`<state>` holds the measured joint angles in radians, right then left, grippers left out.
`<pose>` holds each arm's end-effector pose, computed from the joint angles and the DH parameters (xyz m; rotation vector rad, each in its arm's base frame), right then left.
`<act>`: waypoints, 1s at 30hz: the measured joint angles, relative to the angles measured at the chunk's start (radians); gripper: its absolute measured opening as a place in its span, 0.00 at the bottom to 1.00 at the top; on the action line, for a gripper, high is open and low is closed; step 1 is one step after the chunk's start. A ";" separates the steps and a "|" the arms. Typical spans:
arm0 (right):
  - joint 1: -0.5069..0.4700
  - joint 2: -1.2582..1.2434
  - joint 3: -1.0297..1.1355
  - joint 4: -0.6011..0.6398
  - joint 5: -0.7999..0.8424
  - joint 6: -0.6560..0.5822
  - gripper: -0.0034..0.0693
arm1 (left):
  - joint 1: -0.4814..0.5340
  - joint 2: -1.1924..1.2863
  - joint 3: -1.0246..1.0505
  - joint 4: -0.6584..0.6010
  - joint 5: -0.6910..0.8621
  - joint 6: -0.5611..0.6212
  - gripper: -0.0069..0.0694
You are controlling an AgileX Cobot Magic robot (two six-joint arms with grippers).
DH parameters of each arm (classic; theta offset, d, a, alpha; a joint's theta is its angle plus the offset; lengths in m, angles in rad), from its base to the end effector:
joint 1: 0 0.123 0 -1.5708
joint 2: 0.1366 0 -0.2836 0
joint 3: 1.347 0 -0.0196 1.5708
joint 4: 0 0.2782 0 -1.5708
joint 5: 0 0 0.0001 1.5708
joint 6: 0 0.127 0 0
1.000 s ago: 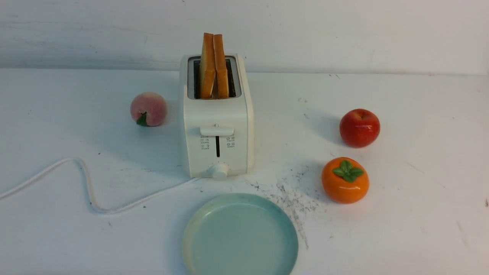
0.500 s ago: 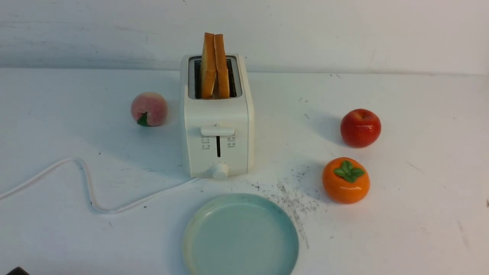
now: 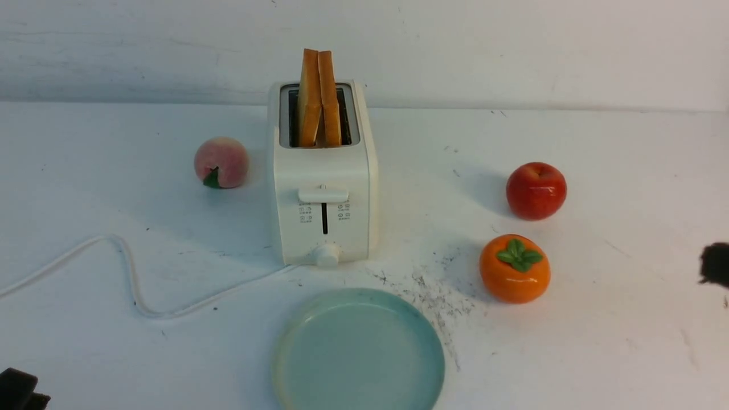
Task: Take toasted bread from bread machine on white table place on plate.
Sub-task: 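Grasp the toast slice in the toaster and pull it up out of the slot with the right gripper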
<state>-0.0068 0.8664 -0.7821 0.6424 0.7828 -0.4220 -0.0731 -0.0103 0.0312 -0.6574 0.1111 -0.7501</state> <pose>0.2162 0.0522 0.3110 -0.1562 2.2108 0.5196 0.1207 -0.0175 0.1939 -1.0217 1.3939 -1.1814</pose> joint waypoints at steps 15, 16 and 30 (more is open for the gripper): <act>0.329 0.538 -0.534 -0.037 0.241 0.007 0.04 | 0.000 0.116 -0.466 -0.075 0.182 0.355 0.07; 0.362 0.564 -0.578 -0.086 0.240 0.049 0.04 | 0.000 0.153 -0.493 -0.071 0.231 0.374 0.07; 0.648 1.050 -1.100 -0.687 0.148 0.567 0.12 | 0.000 0.787 -0.661 -0.028 0.829 0.613 0.07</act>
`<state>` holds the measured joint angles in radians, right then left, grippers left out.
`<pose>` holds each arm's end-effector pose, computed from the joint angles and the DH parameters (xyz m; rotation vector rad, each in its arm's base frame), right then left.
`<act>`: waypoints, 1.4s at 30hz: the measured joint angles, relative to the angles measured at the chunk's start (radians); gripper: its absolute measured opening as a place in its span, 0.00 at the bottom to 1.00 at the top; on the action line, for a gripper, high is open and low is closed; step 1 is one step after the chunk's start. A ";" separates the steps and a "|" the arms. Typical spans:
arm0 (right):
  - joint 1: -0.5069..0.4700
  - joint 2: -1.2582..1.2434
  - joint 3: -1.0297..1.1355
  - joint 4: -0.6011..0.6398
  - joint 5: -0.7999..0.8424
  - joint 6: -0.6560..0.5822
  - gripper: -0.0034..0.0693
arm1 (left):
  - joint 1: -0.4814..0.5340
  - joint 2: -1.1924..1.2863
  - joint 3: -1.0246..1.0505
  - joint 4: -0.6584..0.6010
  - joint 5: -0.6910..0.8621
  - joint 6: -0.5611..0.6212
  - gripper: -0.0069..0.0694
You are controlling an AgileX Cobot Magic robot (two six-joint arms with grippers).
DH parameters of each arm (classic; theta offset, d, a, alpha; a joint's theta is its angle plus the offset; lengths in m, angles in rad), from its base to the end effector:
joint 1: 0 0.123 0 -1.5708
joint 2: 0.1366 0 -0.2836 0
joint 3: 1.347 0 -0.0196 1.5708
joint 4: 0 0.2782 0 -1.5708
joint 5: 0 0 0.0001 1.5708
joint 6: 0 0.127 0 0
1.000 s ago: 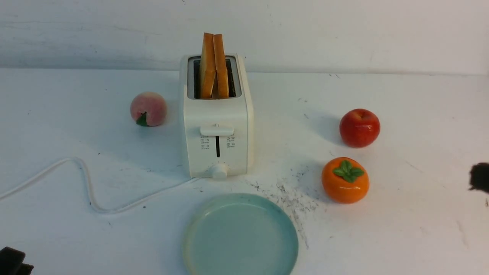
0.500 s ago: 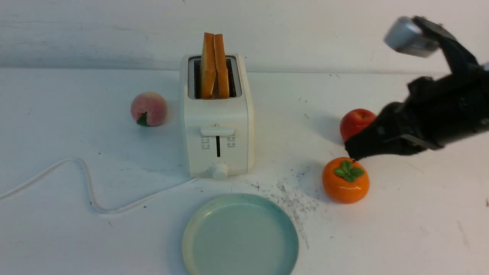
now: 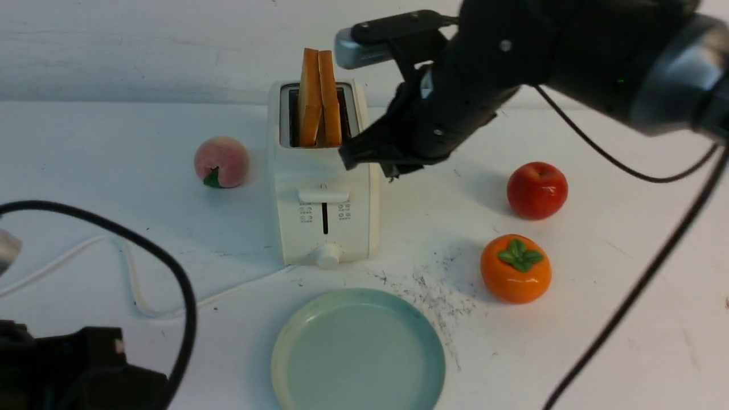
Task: Take toasted bread from bread machine on white table place on plate.
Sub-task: 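Grasp the toast slice in the toaster and pull it up out of the slot with the right gripper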
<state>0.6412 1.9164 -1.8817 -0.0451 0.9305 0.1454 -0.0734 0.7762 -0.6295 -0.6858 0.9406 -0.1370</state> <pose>0.3949 0.2890 0.3108 -0.6226 2.3897 0.2892 0.1701 -0.0777 0.2667 -0.3915 2.4745 -0.9421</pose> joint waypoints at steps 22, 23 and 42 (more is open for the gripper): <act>0.002 0.232 -0.266 -0.050 -0.223 0.055 0.51 | 0.000 0.073 -0.002 0.031 0.004 0.023 0.07; 0.002 0.235 -0.266 -0.053 -0.224 0.055 0.51 | 0.000 0.073 -0.002 0.031 0.004 0.023 0.07; 0.002 0.301 -0.269 -0.165 -0.302 0.055 0.39 | 0.000 0.073 -0.002 0.035 0.003 0.023 0.09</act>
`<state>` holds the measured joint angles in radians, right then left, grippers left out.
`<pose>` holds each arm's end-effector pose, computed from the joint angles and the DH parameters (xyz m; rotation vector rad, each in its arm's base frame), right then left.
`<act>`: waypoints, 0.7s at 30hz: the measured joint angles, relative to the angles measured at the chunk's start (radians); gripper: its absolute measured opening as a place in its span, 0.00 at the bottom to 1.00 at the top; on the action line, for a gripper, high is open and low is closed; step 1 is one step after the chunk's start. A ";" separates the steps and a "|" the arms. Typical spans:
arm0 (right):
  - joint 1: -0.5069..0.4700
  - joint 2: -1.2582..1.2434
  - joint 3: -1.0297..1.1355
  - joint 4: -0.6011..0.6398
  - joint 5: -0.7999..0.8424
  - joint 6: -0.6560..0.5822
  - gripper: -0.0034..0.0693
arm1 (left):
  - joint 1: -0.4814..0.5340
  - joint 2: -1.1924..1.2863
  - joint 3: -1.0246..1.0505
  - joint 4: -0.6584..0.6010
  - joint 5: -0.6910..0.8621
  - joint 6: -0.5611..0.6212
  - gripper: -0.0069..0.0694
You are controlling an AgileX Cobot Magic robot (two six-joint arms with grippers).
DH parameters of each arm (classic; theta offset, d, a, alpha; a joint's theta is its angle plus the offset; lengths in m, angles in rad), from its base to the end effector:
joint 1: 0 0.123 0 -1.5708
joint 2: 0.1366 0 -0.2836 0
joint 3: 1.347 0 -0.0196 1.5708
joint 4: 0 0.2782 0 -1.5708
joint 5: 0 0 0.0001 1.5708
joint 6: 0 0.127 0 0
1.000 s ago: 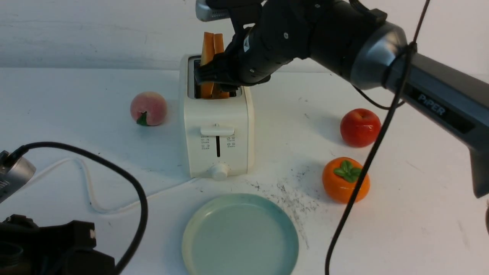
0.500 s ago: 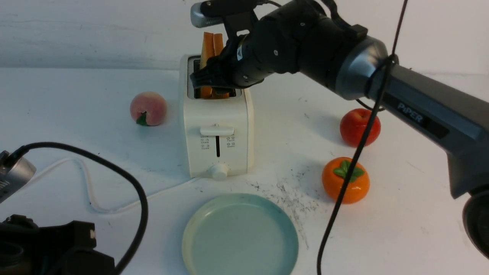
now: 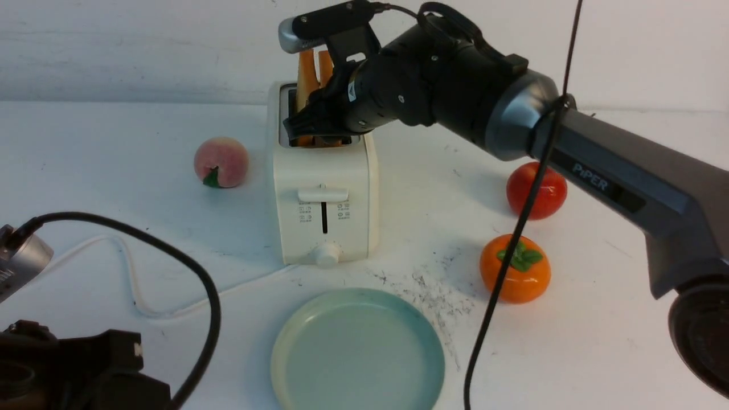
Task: Take toasted bread from bread machine on white table place on plate.
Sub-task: 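Grasp the toast slice in the toaster and pull it up out of the slot with the right gripper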
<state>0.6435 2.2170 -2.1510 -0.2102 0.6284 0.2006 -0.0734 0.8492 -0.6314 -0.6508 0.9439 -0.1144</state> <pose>0.4749 0.3367 0.2786 -0.5887 2.0921 0.2537 0.1798 -0.0757 0.2518 -0.3822 2.5549 -0.8858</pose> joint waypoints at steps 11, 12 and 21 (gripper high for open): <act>0.000 -0.024 0.000 -0.056 0.000 0.000 0.19 | 0.000 0.000 0.000 0.001 0.011 0.000 0.10; 0.000 -0.041 0.000 -0.069 0.002 0.000 0.19 | 0.000 0.000 0.000 0.001 0.011 0.000 0.11; 0.000 -0.171 0.000 -0.118 0.035 0.000 0.19 | 0.000 0.000 0.000 0.002 0.012 0.000 0.11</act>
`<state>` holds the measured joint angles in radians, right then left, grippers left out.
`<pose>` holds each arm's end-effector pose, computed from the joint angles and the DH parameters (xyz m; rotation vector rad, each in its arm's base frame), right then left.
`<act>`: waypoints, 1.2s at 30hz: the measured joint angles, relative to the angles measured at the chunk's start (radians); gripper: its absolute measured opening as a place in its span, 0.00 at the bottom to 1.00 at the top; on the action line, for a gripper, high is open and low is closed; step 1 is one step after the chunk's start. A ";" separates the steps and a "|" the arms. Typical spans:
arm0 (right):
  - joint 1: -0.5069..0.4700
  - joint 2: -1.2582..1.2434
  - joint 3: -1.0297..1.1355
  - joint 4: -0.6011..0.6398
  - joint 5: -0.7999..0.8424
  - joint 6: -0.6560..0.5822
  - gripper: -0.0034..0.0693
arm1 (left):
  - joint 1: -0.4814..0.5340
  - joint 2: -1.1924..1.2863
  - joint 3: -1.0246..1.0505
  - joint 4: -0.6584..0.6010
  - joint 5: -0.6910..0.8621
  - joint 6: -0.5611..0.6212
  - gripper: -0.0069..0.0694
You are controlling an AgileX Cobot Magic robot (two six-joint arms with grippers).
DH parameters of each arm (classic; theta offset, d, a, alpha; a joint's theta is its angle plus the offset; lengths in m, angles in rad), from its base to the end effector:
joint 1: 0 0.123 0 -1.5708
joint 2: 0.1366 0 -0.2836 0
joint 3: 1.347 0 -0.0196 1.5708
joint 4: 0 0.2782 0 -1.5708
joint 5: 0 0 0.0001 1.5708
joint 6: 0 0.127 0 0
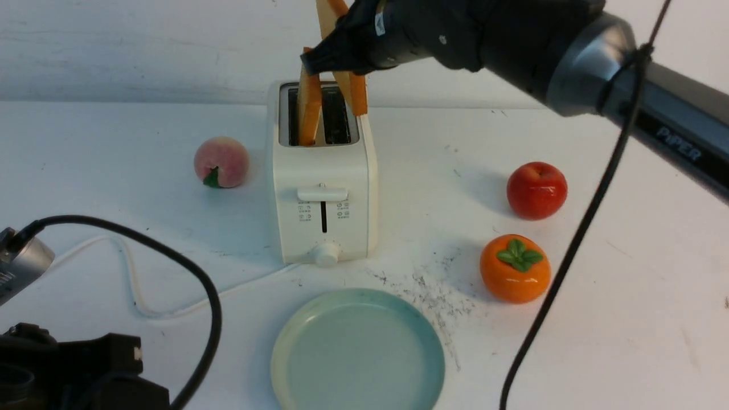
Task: Take toasted bread from bread machine on white table place on plate.
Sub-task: 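Grasp the toast slice in the toaster and pull it up out of the slot with the right gripper, then place the held slice of bread on top of the slice on the plate with the right gripper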
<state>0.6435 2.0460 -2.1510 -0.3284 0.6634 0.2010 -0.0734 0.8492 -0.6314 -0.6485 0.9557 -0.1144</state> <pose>0.4508 0.3065 0.3739 -0.5732 1.9267 0.1707 0.1785 -0.0760 0.2511 -0.3774 2.5671 -0.8860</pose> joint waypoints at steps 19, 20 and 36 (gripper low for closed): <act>-0.010 -0.540 0.554 0.268 0.558 -0.068 0.19 | 0.000 0.000 0.000 0.032 -0.001 0.000 0.14; -0.010 -0.582 0.752 0.395 0.438 -0.111 0.19 | 0.000 0.000 0.000 0.033 -0.015 0.000 0.14; -0.010 -0.534 1.144 1.254 -0.081 -0.692 0.19 | 0.000 0.000 0.000 0.035 -0.033 0.000 0.16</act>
<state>0.6337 1.5118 -1.0074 0.9260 0.5820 -0.4908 -0.0734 0.8492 -0.6314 -0.6139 0.9224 -0.1144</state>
